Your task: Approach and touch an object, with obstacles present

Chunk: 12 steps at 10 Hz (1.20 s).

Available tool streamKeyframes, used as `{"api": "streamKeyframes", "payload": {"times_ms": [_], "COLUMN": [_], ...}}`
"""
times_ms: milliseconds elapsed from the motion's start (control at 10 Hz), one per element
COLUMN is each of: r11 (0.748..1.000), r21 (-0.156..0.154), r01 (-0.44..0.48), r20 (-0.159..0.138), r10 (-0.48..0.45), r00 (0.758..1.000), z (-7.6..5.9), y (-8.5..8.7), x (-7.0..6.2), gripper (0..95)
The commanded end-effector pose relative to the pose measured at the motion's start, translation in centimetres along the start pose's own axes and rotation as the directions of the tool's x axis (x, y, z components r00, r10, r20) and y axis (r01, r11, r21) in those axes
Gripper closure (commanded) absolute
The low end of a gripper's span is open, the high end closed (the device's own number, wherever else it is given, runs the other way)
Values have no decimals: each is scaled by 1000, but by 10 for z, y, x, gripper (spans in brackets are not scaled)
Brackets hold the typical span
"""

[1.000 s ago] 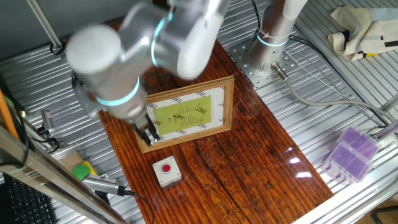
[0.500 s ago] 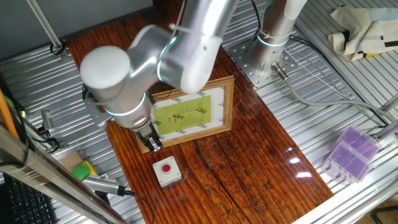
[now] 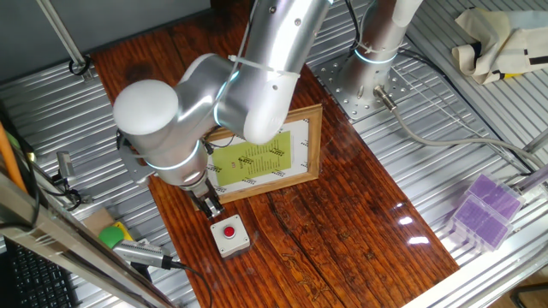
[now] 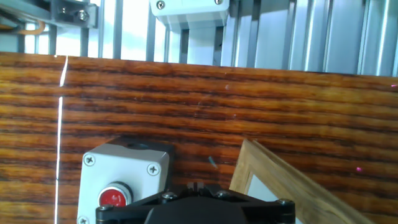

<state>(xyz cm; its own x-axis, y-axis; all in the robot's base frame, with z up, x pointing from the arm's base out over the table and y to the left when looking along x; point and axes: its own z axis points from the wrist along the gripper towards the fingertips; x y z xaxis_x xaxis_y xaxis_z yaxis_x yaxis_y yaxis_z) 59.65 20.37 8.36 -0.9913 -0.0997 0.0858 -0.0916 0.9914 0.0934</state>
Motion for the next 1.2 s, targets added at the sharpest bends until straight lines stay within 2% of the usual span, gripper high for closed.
{"api": "streamKeyframes", "payload": {"times_ms": [100, 300, 400, 900, 1200], "r11": [1000, 999, 998, 999, 998], "r21": [-12, -46, -52, -49, -48], "r01": [-5, -25, -33, -12, 37], "r20": [0, 1, 0, 0, -26], "r10": [5, 25, 33, 12, -38], "r00": [1000, 1000, 999, 1000, 999], "z": [4, 7, 7, 6, 6], "y": [2, 2, 2, 1, 1], "x": [-1, -2, -2, -2, -2], "gripper": [950, 950, 950, 950, 950]}}
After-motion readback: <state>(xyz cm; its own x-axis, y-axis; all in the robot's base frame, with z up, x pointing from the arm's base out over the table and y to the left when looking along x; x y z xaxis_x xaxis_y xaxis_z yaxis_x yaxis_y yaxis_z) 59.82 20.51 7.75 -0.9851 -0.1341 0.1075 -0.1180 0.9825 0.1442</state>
